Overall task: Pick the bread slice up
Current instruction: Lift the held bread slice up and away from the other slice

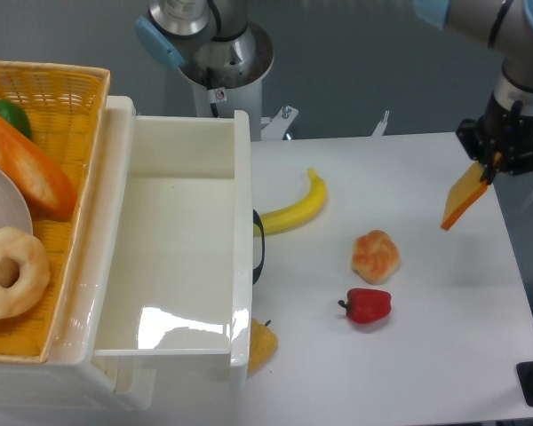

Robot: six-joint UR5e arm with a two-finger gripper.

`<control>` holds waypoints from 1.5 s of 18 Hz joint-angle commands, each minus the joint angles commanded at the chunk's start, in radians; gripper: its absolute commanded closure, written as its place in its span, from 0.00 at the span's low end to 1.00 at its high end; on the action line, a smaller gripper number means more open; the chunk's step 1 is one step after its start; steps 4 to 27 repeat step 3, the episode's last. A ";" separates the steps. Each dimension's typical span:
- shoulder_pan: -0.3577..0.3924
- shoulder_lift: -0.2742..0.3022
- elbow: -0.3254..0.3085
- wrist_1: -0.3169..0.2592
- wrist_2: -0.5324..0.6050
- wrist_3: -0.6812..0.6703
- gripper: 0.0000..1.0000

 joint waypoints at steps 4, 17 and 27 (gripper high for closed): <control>-0.006 0.003 -0.006 -0.002 0.000 0.035 1.00; -0.006 0.003 -0.006 -0.002 0.000 0.035 1.00; -0.006 0.003 -0.006 -0.002 0.000 0.035 1.00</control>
